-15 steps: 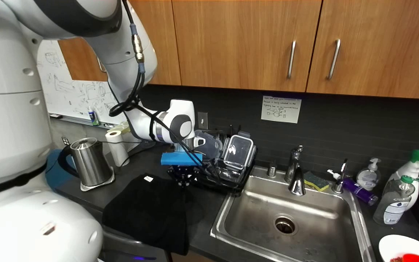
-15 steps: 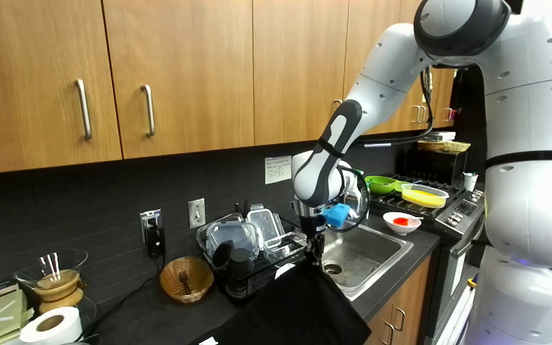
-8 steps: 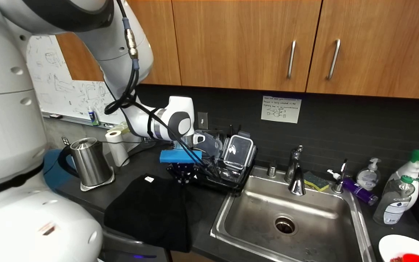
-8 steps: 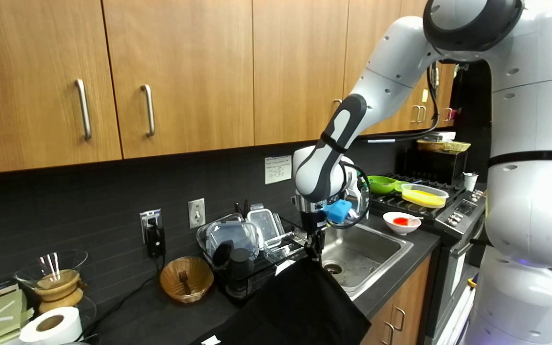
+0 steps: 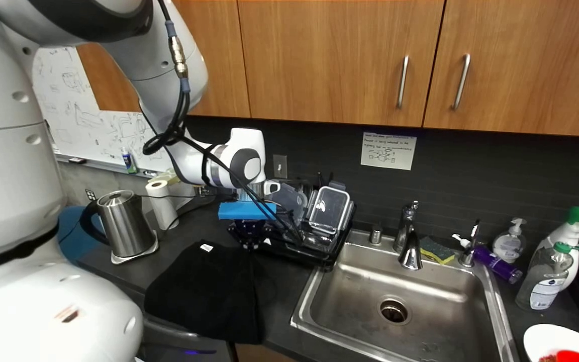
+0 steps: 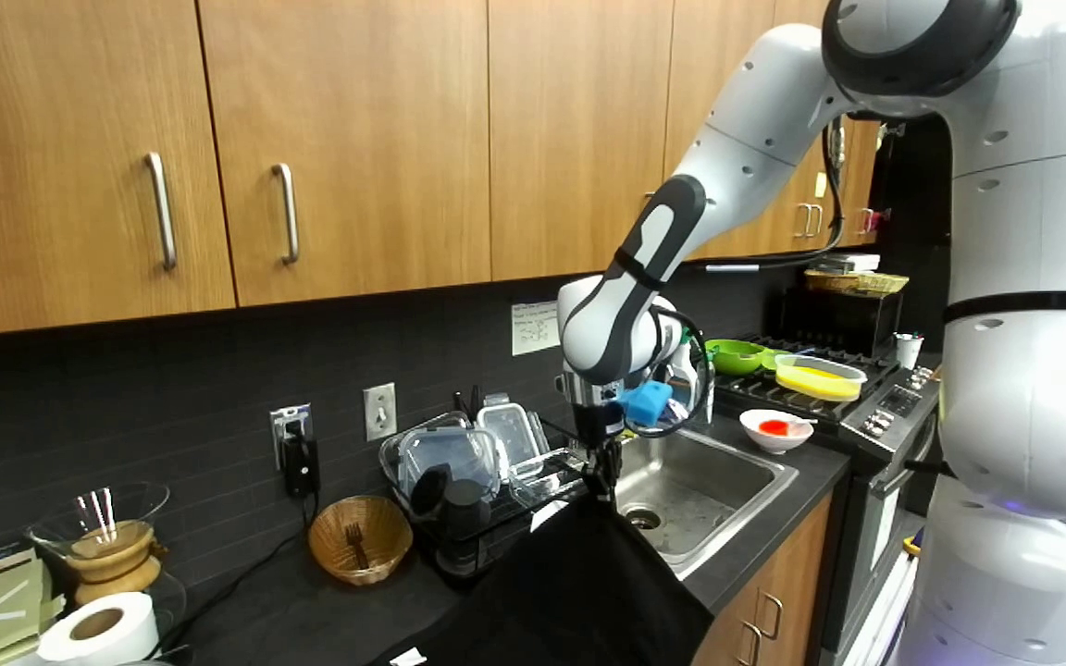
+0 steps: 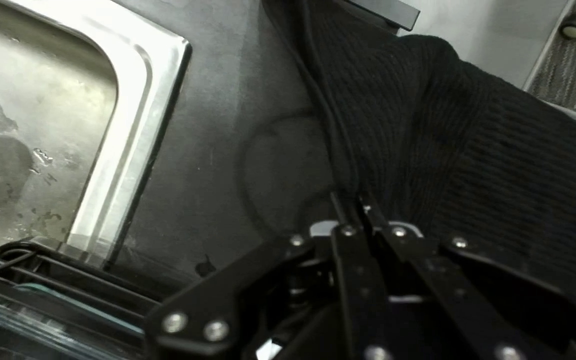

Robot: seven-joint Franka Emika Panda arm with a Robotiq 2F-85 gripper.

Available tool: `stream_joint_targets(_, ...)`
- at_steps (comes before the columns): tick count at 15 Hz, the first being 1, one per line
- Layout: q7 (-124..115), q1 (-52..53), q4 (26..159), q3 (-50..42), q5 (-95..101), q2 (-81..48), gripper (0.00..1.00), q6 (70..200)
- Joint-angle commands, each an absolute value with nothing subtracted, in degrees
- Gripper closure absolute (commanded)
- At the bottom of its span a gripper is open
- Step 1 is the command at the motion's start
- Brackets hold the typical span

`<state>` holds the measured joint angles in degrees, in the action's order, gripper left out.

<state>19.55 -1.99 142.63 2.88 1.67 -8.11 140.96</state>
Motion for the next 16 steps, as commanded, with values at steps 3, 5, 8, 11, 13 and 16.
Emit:
stream_joint_targets(3, 18.3, 0.1, 140.5, 3.8, 1.2, -6.7, 0.99, 137.5)
stream_joint_targets(5, 17.8, 0.8, 139.4, 4.2, 1.5, -7.1, 0.99, 136.7)
stream_joint_targets(8, 17.4, 1.7, 138.1, 4.8, 1.5, -7.5, 0.99, 135.4)
stream_joint_targets(11, 16.9, 2.5, 136.8, 5.2, 1.7, -8.0, 0.99, 134.0)
stream_joint_targets(13, 16.3, 3.1, 136.1, 5.6, 1.8, -8.3, 0.99, 133.2)
stream_joint_targets(16, 15.0, 4.1, 134.8, 6.2, 2.5, -8.9, 0.99, 131.8)
